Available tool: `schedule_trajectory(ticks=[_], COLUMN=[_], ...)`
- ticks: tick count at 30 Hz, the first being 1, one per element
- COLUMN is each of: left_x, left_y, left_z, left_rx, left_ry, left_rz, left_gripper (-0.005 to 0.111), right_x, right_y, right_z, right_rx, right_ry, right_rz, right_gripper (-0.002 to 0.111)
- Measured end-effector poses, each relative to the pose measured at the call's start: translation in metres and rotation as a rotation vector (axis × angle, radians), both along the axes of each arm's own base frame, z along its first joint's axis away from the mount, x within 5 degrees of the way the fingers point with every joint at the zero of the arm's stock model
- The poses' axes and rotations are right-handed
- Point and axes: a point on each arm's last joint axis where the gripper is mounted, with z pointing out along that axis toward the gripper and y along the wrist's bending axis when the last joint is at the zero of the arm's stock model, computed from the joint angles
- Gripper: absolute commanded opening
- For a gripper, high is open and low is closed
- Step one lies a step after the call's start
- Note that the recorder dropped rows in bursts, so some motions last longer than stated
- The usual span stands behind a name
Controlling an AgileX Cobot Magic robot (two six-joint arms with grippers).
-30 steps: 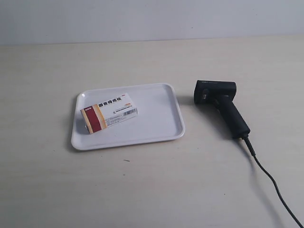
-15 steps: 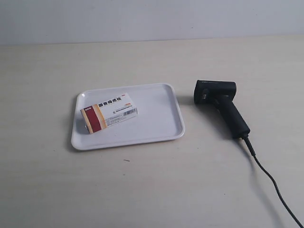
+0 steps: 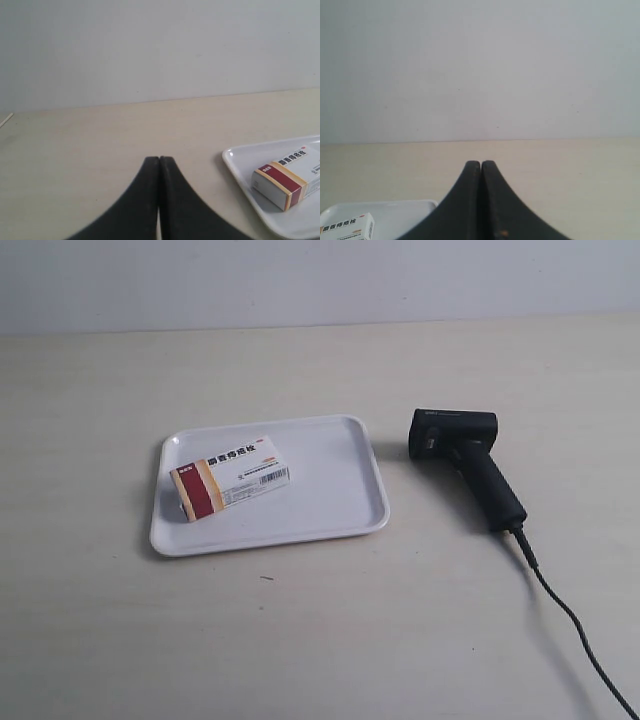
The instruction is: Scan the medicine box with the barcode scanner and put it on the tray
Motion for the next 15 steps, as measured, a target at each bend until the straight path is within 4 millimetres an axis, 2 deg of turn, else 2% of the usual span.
schedule_trajectory(ticks=[15], left_x=[0.0000], left_y=[0.0000], left_z=[-0.0001], left_rx=[0.002], left_ry=[0.000], left_rz=[0.000], left_gripper=[0.000], right_x=[0.0001], right_y=[-0.0003], right_z=[-0.0002], right_rx=[0.021], right_ry=[0.011], right_rz=[-0.006], right_gripper=[0.000])
